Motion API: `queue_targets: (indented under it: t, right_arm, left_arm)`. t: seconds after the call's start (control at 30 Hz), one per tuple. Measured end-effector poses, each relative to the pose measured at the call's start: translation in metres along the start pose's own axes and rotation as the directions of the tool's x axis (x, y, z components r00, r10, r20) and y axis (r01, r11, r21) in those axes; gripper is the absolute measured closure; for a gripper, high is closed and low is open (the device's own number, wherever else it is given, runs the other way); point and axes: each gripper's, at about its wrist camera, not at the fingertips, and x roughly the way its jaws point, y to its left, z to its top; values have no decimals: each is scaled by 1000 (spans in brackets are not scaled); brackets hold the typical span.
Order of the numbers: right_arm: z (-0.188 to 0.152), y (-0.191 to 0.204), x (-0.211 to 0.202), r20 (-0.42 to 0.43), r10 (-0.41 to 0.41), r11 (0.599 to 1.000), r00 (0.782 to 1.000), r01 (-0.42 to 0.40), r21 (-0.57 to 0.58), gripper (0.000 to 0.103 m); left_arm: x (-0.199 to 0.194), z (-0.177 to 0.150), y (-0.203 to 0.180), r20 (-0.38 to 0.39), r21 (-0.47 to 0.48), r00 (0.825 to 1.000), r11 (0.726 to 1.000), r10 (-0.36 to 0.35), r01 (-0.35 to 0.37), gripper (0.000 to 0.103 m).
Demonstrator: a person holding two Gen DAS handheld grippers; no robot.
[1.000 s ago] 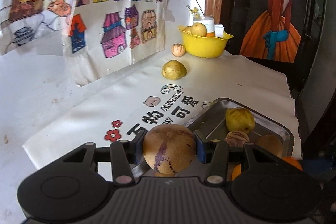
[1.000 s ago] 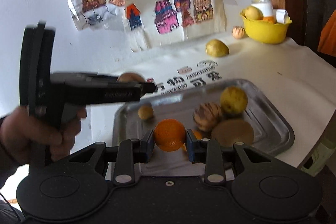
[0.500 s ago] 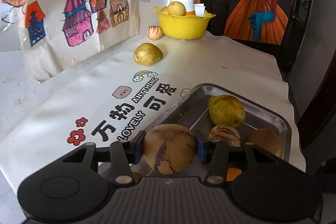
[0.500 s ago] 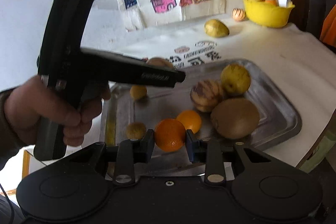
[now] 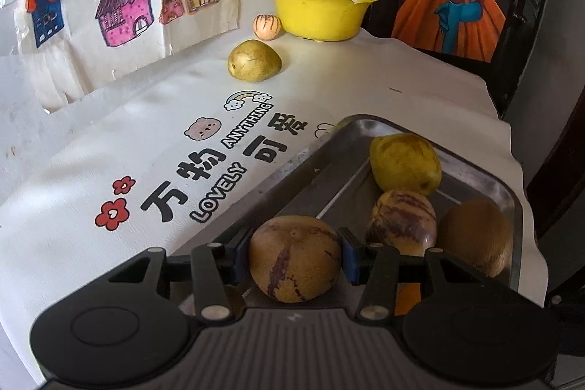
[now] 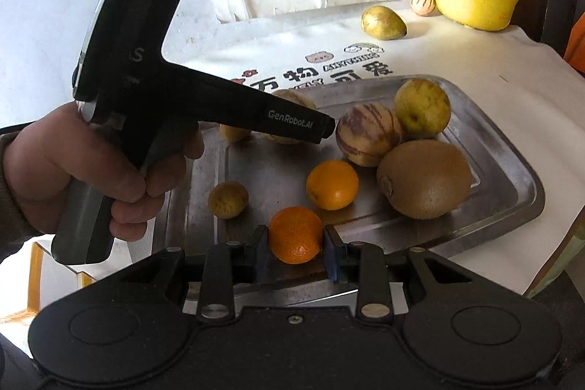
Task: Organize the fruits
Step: 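Open the left tool releasing the cream melon while the right tool releases the mandarin into the tray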
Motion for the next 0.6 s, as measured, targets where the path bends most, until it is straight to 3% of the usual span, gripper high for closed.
queue_targets:
  t: [0.6]
  right_arm:
    - [0, 0, 2, 7, -5, 1000, 1000, 5, 7, 65]
  left_arm:
    - [-10, 8, 4, 16, -25, 1000, 1000, -8, 9, 40]
